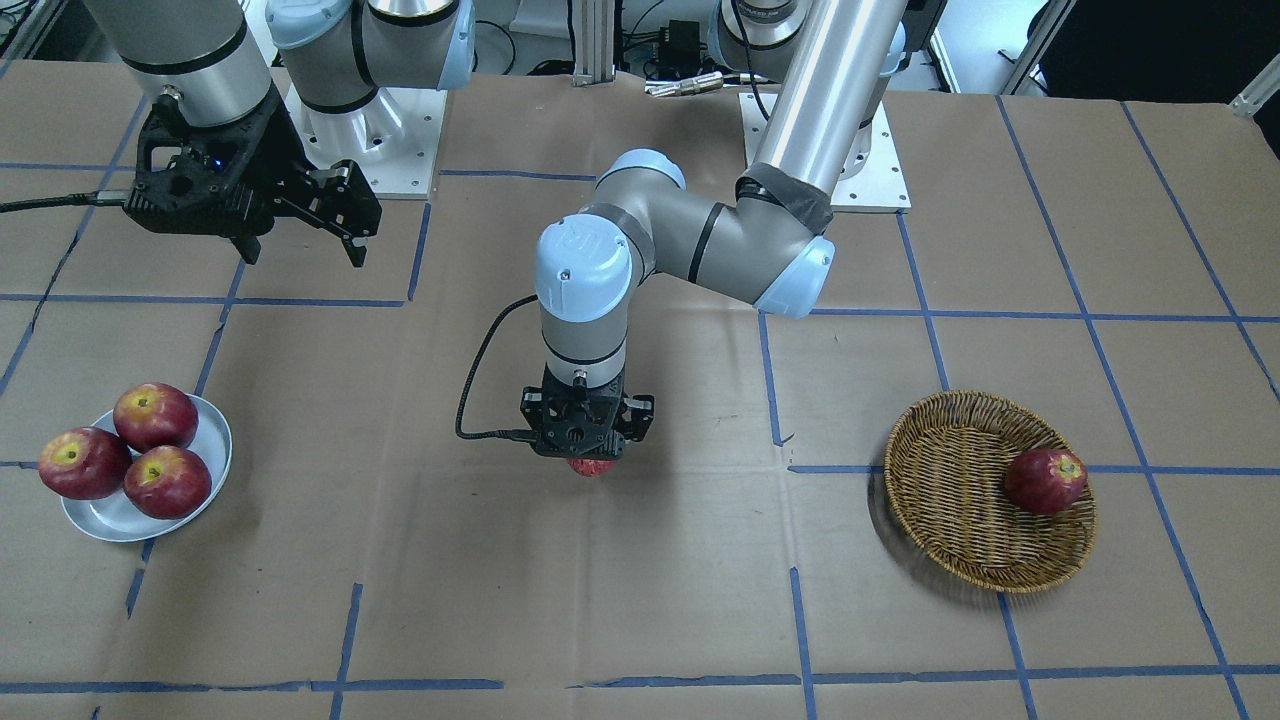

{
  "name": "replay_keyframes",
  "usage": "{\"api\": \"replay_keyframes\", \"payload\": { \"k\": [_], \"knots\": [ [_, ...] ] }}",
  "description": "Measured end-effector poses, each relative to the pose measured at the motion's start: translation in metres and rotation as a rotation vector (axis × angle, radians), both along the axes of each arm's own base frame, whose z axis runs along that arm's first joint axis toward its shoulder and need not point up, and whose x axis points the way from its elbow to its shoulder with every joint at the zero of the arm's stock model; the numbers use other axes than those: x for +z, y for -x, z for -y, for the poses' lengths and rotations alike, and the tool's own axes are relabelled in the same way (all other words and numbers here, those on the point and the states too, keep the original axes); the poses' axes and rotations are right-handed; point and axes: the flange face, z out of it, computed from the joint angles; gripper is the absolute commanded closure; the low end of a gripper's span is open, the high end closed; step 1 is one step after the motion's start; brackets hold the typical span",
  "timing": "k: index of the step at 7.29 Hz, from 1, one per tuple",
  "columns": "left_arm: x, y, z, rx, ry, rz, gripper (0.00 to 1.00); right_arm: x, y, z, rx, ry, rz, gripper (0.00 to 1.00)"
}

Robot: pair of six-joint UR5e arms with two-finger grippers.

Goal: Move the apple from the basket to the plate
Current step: 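Lift the apple with the left gripper and carry it to the table center, then open the left gripper to set the apple down and withdraw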

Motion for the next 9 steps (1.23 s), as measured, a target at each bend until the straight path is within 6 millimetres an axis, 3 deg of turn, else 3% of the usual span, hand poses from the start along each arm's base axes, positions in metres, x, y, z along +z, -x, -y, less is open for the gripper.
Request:
{"api": "replay_keyframes", "payload": {
  "k": [2,3,4,6,7,8,9],
  "knots": [
    [-0.014,0.003,0.008,-0.003,0.010,-0.004,0.36,0.000,0.000,0.000,0.000,0.000,0.000,0.00],
    [-0.017,0.003,0.009,-0.003,0.010,-0.004,0.29,0.000,0.000,0.000,0.000,0.000,0.000,0.00],
    [-0.021,0.003,0.009,-0.004,0.007,-0.003,0.01,0.000,0.000,0.000,0.000,0.000,0.000,0.00],
    [-0.025,0.003,0.006,-0.004,0.009,-0.003,0.01,0.000,0.000,0.000,0.000,0.000,0.000,0.00],
    [-0.020,0.003,0.005,-0.004,0.016,-0.005,0.01,0.000,0.000,0.000,0.000,0.000,0.000,0.00],
    [-0.001,0.002,0.005,-0.004,0.026,-0.007,0.01,0.000,0.000,0.000,-0.001,0.000,0.000,0.00],
    [0.031,-0.002,0.001,-0.003,0.028,-0.007,0.01,0.000,0.000,0.000,0.000,0.000,0.000,0.00]
  ]
}}
